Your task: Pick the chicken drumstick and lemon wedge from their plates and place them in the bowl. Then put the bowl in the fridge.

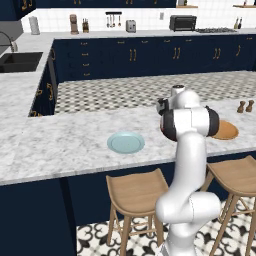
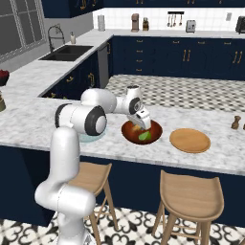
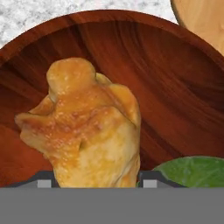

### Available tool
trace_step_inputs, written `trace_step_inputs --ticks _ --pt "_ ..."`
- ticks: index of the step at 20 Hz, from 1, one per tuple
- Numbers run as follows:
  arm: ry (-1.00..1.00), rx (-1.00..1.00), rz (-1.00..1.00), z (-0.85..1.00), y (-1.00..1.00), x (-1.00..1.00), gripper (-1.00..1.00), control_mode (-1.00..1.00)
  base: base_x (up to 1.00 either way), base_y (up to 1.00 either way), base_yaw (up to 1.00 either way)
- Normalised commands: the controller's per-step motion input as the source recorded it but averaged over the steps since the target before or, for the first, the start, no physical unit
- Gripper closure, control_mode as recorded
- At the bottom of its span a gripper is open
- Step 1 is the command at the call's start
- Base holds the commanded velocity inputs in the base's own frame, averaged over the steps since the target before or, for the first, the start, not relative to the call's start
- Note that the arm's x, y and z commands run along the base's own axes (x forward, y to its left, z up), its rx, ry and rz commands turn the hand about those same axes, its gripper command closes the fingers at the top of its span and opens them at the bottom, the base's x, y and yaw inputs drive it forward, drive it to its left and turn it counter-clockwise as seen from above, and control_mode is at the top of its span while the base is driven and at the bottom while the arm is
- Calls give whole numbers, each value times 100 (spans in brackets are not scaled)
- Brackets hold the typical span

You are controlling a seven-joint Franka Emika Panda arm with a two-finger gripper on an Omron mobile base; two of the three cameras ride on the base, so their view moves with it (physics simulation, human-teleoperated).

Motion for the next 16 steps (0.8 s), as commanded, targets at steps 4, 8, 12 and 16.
trace_step_inputs --ticks 4,8,12,16 --pt "0 0 0 -19 0 28 -100 -100 0 0 0" --pt "0 0 0 0 0 6 -100 -100 0 0 0" --pt "0 0 0 0 0 3 -100 -100 0 0 0" --pt "0 0 0 4 0 0 -100 -100 0 0 0"
